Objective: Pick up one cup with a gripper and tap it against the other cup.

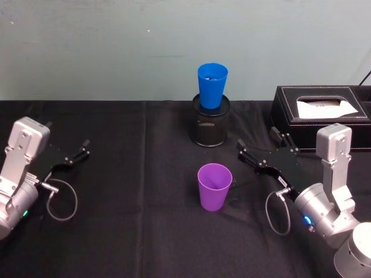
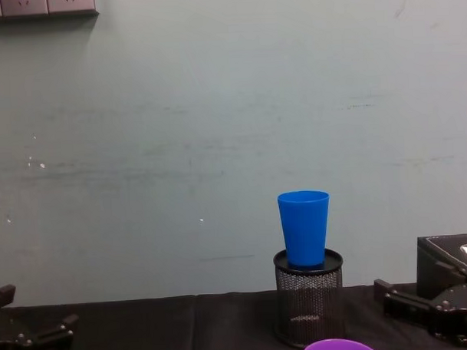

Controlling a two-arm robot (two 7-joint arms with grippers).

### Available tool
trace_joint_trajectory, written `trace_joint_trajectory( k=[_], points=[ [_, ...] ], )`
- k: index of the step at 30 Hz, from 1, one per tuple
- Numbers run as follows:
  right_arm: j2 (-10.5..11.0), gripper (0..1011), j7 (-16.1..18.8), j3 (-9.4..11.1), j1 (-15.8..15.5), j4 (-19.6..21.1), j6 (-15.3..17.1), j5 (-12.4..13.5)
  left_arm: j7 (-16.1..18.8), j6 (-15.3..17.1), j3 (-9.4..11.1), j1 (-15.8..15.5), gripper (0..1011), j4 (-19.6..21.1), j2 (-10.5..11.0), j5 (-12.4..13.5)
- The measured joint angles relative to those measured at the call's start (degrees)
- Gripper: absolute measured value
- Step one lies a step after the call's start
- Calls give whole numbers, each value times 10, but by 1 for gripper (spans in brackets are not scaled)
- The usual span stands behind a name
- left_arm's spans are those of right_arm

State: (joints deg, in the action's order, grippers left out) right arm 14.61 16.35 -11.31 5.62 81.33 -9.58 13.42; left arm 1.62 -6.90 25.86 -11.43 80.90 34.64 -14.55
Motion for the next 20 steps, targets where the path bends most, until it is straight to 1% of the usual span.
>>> trace_joint_trajectory(
  k=[20],
  points=[
    [0,1002,0,0,0,0,0,0,0,0,0,0,1000,0,0,0]
  ],
)
